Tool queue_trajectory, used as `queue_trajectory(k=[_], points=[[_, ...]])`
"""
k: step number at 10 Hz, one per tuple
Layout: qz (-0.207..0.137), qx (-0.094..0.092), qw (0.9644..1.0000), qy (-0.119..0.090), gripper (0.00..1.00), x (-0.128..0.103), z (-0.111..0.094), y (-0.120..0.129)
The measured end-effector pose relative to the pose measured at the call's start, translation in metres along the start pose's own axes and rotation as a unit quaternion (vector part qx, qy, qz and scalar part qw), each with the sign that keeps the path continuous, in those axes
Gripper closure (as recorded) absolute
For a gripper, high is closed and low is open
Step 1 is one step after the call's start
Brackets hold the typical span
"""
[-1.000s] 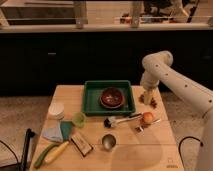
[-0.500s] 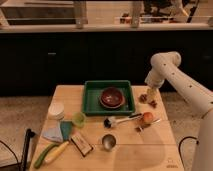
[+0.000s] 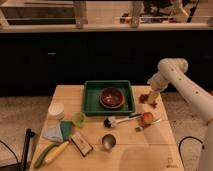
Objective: Place grapes in metal cup
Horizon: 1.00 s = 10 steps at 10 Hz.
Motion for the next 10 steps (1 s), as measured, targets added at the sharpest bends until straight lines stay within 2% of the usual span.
queue_trajectory(k=[3,5,10], points=[[0.032,0.034,0.9988,-0.011,0.2,0.013,0.008,0.001],[0.054,0.047,0.9972,-0.021,0.2,0.022,0.014,0.0],[0.097,0.058,0.9918,-0.059,0.2,0.034,0.035,-0.009]])
